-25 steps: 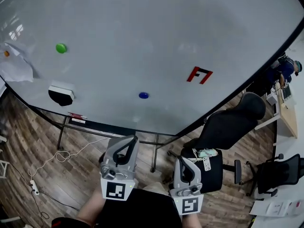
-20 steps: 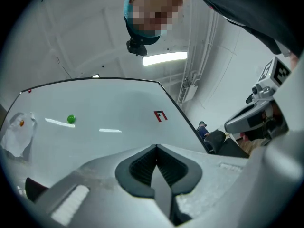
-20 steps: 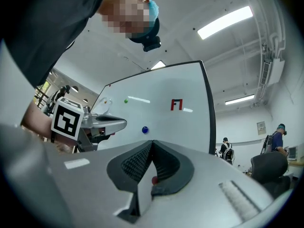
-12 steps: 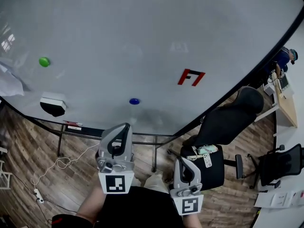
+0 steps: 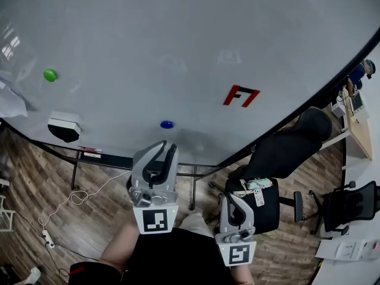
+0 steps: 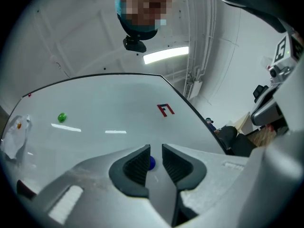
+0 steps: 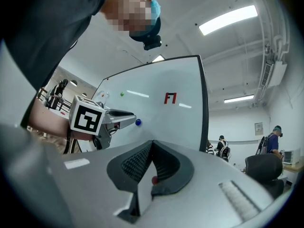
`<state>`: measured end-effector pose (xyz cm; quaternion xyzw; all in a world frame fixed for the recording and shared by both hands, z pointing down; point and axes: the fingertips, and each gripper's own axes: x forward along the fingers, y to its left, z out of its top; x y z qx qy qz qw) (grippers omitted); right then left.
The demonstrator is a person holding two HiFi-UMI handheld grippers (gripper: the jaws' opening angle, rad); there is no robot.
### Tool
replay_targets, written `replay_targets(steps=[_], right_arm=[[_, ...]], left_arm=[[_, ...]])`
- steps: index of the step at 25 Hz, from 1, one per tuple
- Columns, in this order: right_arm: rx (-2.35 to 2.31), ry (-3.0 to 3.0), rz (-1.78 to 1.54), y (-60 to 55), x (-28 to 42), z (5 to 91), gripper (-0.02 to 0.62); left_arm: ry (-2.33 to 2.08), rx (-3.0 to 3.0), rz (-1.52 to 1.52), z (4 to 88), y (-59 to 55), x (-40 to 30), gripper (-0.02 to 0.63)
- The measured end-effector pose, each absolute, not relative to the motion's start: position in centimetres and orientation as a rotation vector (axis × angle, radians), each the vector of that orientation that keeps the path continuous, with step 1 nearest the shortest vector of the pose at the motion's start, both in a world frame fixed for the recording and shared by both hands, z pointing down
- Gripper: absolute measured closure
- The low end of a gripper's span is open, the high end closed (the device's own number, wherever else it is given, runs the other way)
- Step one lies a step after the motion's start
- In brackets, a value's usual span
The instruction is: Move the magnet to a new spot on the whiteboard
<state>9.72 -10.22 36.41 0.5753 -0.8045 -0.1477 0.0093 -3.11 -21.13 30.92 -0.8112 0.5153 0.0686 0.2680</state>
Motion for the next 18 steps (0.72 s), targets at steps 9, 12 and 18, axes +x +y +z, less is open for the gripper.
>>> replay_targets(steps=[9,12,18], right_arm=[[1.808,-2.52,-0.471,-11.2,9.9,36.3,0.594],[1.814,-2.517,-0.466,-11.5,9.8,36.4,0.595],[1.837,-2.496,-0.453,-12.0,9.8,36.6,0.595]], left_arm=[[1.444,-2.147,0.133,30.8,-23.4,-3.1,0.478],[1.454,-2.14,0.115,30.9,-24.1,-3.1,0.473],[1.479,-2.143,0.097,31.2,-25.4,-3.4,0.469]])
